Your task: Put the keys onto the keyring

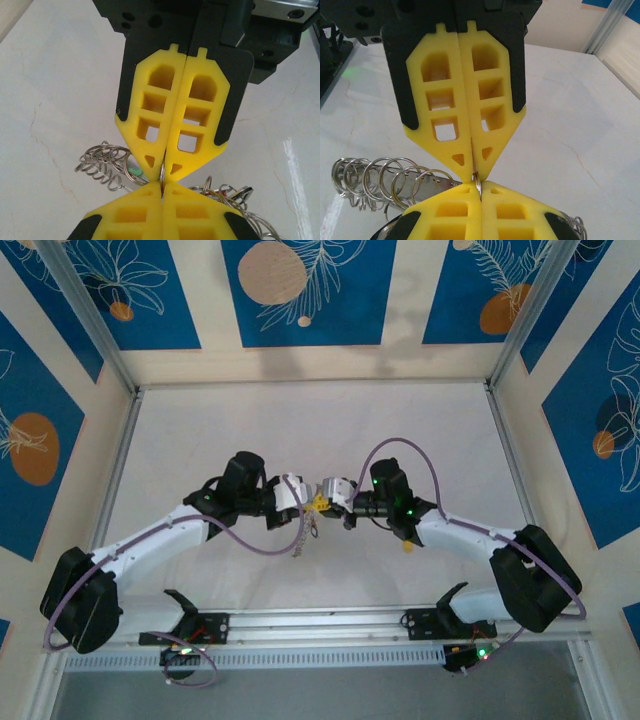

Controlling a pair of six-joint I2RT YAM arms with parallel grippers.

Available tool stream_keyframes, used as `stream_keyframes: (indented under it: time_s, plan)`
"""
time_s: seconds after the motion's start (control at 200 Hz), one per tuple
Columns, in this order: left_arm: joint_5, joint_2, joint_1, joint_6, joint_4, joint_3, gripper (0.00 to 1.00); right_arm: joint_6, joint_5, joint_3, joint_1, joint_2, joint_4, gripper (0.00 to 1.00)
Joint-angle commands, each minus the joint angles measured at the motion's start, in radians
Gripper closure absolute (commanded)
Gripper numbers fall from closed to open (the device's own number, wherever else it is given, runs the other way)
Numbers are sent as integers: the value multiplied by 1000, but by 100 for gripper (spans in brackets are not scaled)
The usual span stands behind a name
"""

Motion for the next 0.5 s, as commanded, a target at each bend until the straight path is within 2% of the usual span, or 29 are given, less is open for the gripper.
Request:
stream_keyframes:
  time_s: [0.0, 0.095, 0.255, 0.495]
  plan:
    - [-57, -1, -17, -10, 71, -8, 100, 0, -36, -5, 39, 4, 78, 95]
    - [-82, -12, -16, -7, 85, -25, 100, 2, -11, -32, 22, 8, 80, 90]
    - [-87, 9, -9, -34, 96, -34, 100, 8, -44, -41, -15, 28, 50, 81]
    - [-38, 58, -3, -51, 183, -70, 100, -18, -54, -28, -33, 75, -8, 83]
